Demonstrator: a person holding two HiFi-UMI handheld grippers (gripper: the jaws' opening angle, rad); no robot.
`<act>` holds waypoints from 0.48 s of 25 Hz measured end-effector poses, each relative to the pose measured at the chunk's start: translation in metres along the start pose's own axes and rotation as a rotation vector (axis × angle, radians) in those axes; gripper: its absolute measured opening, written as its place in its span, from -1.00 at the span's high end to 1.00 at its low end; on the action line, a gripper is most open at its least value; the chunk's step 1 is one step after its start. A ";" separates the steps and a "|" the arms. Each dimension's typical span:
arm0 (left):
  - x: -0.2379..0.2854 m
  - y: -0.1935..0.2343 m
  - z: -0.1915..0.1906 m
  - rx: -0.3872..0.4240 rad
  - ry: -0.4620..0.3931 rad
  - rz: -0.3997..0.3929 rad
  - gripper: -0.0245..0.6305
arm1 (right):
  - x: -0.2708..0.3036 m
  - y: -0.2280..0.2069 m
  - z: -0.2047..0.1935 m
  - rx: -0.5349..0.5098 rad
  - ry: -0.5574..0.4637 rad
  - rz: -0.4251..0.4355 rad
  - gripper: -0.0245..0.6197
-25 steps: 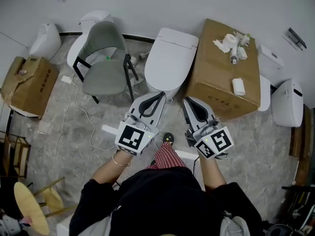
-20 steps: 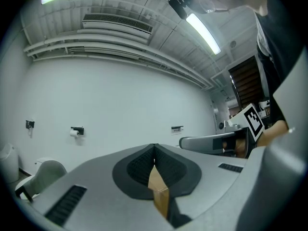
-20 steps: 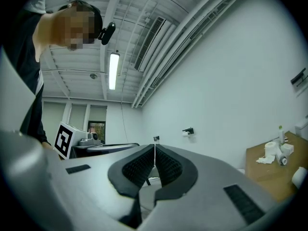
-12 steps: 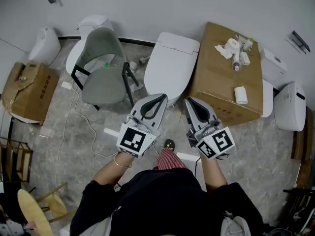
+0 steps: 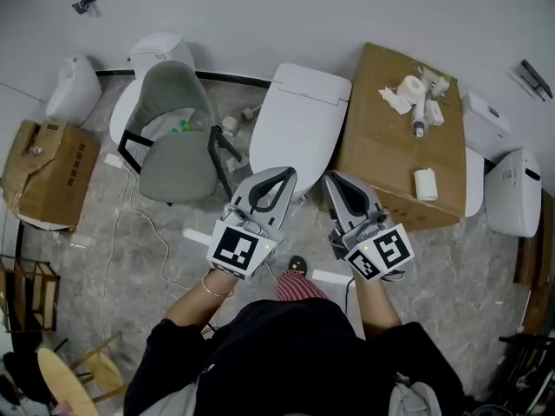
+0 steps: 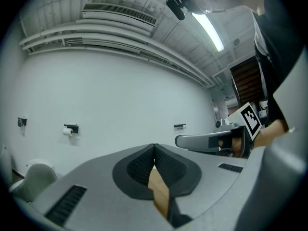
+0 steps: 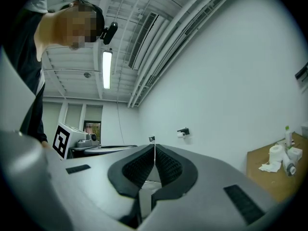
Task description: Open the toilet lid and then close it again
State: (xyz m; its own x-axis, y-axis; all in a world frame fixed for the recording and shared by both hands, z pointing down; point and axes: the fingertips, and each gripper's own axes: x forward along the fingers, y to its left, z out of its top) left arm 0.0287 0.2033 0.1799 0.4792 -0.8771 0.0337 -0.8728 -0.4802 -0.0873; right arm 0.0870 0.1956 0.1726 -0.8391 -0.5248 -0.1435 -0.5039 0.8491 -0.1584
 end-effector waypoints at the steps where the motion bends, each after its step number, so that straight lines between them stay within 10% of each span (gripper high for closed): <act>1: 0.008 0.003 -0.001 0.002 0.001 -0.003 0.92 | 0.004 -0.007 0.000 0.000 0.000 -0.002 0.86; 12: 0.083 0.039 -0.010 -0.017 -0.014 -0.013 0.92 | 0.042 -0.080 -0.004 -0.014 0.022 -0.018 0.86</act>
State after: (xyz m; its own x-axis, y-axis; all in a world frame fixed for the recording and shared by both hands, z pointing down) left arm 0.0335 0.1111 0.1893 0.4917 -0.8705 0.0203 -0.8679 -0.4918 -0.0697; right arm 0.0912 0.1057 0.1831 -0.8340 -0.5387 -0.1191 -0.5218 0.8403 -0.1467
